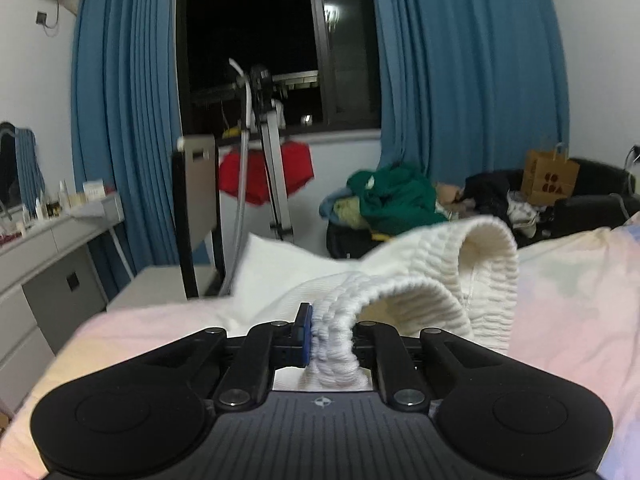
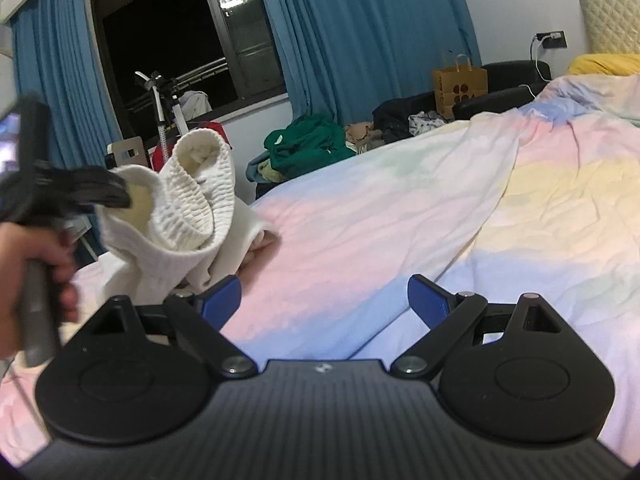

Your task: Fold clothes

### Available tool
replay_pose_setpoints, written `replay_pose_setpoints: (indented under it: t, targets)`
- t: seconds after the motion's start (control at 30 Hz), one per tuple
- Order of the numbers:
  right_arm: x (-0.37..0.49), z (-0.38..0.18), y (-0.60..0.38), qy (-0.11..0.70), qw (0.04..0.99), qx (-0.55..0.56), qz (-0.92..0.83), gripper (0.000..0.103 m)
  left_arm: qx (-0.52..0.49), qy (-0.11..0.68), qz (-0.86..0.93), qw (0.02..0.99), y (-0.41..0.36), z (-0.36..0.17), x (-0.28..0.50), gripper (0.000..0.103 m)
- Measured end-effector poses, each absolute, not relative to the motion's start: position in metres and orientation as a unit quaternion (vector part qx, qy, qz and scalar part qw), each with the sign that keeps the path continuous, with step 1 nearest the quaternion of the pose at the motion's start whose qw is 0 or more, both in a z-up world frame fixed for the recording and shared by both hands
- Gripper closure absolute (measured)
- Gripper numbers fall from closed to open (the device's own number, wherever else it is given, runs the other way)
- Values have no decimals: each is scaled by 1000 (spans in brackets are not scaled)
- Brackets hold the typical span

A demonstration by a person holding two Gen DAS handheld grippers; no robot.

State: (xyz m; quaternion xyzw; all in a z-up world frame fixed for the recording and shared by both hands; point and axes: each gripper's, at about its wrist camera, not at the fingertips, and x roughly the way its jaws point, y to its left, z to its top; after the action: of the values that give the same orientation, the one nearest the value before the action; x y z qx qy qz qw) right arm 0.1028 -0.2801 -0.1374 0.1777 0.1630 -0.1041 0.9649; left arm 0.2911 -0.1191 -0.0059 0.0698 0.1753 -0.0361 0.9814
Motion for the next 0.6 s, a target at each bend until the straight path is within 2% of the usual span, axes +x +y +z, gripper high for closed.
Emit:
replay_pose_setpoints:
  t: [0.17,0.3,0.5,0.6]
  targets:
    - [101,-134,-269,155,973,150,-88,11,64,153,-48,985,-66,29,221,92]
    - [94,-127,-260,148,977,127,-84,11,34,166,-40,985,-3,44,175,93]
    - [79,-121,-239,158,981,113,-26,11,2,196,7,981,95,20,141,94]
    - [75,-124,-226,177,978,104,24,11,-9,224,30,974,128,-9,136,94]
